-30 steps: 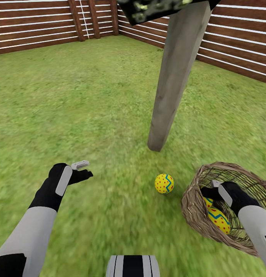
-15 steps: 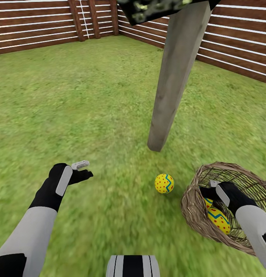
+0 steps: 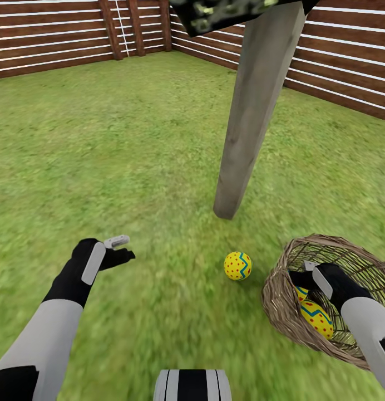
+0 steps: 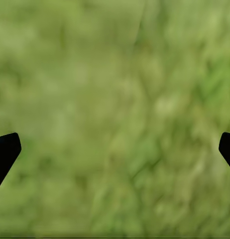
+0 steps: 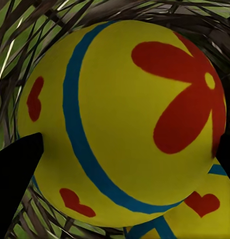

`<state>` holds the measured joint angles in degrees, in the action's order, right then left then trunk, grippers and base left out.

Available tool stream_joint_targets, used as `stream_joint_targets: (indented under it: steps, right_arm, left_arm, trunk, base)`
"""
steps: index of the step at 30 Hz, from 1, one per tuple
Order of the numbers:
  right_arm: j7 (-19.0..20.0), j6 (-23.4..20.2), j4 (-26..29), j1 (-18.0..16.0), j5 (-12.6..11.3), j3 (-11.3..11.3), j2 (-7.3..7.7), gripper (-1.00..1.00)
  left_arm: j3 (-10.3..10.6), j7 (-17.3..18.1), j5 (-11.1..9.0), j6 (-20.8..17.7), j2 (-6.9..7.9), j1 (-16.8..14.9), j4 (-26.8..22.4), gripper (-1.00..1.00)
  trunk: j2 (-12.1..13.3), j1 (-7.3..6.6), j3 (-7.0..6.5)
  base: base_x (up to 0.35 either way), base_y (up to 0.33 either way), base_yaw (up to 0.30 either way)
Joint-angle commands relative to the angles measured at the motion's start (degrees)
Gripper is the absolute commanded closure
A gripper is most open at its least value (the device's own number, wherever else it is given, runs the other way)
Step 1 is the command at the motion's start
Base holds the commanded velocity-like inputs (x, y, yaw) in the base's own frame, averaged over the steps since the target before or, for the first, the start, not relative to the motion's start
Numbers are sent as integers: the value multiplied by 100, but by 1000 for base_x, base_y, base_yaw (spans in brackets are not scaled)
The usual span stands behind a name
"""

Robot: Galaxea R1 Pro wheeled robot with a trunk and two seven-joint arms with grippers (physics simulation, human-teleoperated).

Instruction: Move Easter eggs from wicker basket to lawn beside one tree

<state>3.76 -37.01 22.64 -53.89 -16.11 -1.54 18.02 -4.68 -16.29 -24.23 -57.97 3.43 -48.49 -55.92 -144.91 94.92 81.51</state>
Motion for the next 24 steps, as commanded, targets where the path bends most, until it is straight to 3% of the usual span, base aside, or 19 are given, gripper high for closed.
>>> stream_joint_targets:
  steps: [1,4,12,24]
  right_arm:
    - [17,-25,1,2,-23,-19,2,100]
    - [5,-25,-5,2,-23,-16,6,100]
    - [-1,-33,3,2,100,-21,9,100]
    - [-7,-34,35,2,126,-29,9,100]
  left_arm:
    - [0,-46,-68,-11,0,-2,27,-100]
    - [-3,-41,-103,-4,0,-2,57,-100]
    - [-6,-84,-124,52,0,-2,211,-100]
    - [-6,-93,-125,84,0,-2,392,-100]
  trunk:
    - [-1,0,4]
    - [-1,0,4]
    - [9,-21,-173]
    - [25,-52,-439]
  base:
    - [0,0,0]
    - [0,0,0]
    - [-6,0,0]
    - [-153,-36,0]
